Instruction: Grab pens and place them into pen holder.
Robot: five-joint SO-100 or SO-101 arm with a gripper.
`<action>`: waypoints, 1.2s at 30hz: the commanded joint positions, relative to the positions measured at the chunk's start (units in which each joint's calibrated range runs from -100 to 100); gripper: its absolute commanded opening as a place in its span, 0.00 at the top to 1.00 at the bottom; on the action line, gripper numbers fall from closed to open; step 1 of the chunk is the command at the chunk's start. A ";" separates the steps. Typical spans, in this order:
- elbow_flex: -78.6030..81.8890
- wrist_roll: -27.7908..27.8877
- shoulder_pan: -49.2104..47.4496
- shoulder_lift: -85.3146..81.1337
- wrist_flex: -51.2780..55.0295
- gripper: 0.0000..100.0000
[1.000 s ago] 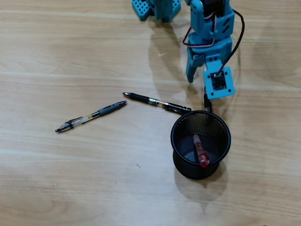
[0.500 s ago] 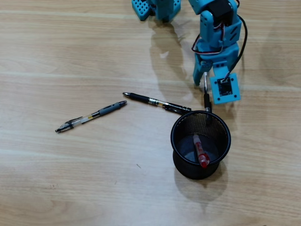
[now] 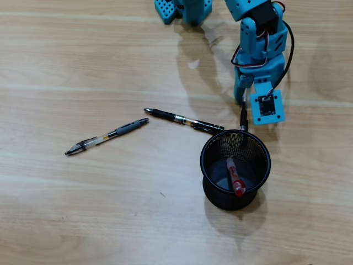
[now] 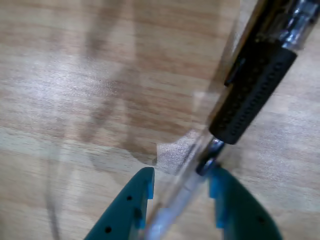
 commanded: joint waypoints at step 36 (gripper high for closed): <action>-1.11 16.59 17.56 -38.10 -7.73 0.98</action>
